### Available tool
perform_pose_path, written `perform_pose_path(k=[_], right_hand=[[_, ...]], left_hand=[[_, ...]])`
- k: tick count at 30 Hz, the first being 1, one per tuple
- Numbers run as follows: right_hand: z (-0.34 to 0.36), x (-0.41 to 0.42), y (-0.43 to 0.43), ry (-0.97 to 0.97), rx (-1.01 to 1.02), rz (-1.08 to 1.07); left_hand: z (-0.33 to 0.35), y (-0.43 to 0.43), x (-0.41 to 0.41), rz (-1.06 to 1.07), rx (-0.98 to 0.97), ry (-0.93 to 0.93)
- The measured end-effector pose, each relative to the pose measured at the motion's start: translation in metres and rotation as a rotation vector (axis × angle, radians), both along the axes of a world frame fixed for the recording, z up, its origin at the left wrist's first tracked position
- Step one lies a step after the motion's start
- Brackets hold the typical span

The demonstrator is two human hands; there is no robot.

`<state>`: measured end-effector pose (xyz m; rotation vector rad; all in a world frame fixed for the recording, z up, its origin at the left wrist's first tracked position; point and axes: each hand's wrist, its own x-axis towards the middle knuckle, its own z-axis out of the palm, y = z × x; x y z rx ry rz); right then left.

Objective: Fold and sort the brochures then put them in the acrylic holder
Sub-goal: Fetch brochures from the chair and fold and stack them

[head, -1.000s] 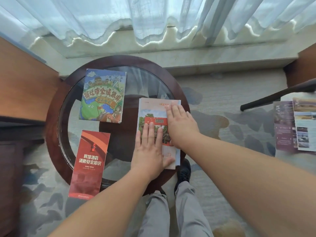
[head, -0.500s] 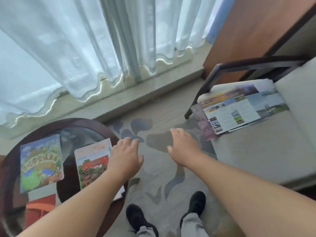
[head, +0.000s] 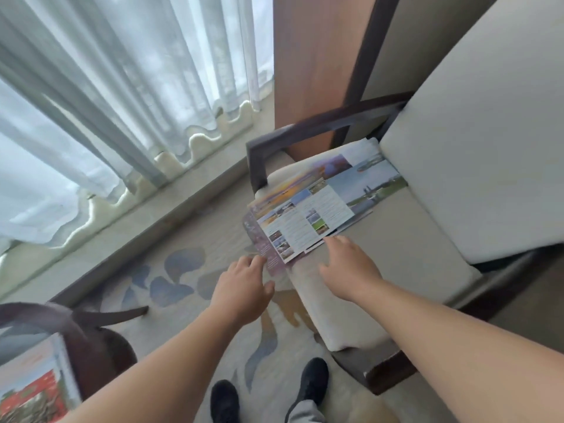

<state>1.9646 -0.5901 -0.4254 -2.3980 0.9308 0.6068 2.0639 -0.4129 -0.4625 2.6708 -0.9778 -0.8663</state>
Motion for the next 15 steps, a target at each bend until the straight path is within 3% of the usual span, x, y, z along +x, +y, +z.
perform_pose_path(k=[15], right_hand=[[-0.033,0.013,-0.142,0.058,-0.027,-0.222]], left_hand=[[-0.059,-0.178,0.043,-0.213,0.055,0.052]])
